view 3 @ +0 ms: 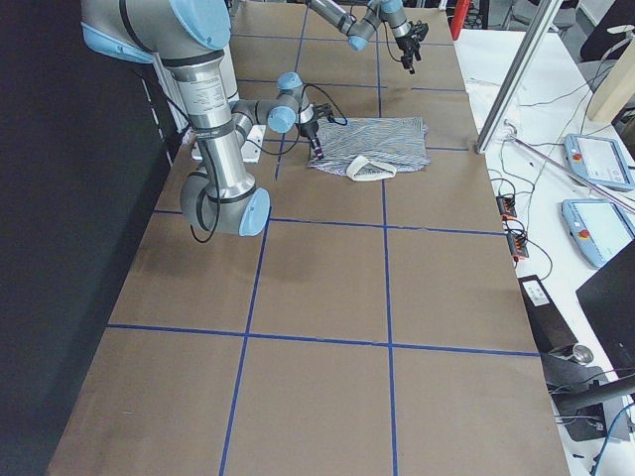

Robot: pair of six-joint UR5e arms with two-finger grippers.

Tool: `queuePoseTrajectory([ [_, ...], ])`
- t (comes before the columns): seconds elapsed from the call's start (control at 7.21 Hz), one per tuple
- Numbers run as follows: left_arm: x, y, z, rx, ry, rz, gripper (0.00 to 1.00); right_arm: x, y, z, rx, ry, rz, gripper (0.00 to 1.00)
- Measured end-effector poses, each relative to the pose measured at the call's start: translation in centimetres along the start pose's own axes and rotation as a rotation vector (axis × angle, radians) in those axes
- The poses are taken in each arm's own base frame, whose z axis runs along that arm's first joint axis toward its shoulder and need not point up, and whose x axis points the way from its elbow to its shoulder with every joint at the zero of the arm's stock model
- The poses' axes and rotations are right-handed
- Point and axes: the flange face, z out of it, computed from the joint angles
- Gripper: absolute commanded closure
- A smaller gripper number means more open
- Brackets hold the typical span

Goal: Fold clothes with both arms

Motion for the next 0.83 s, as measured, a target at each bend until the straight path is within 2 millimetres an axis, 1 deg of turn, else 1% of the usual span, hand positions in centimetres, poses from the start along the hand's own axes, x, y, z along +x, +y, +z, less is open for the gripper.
queuePoseTrajectory([
  [0.28,0.0,0.0,0.0,0.001,0.001,0.001,0.0,0.2,0.0,0.0,-0.002,0.001,0.0,1.0],
  [0.42,0.0,0.0,0.0,0.001,0.001,0.001,0.0,0.8,0.1,0.2,-0.003,0.008,0.001,1.0],
  [0.69,0.0,0.0,0.0,0.001,0.001,0.0,0.0,2.7,1.1,0.9,-0.009,0.033,0.013,1.0],
  [0.83,0.0,0.0,0.0,0.001,0.001,0.0,0.0,3.4,1.7,1.3,-0.013,0.043,0.029,1.0],
])
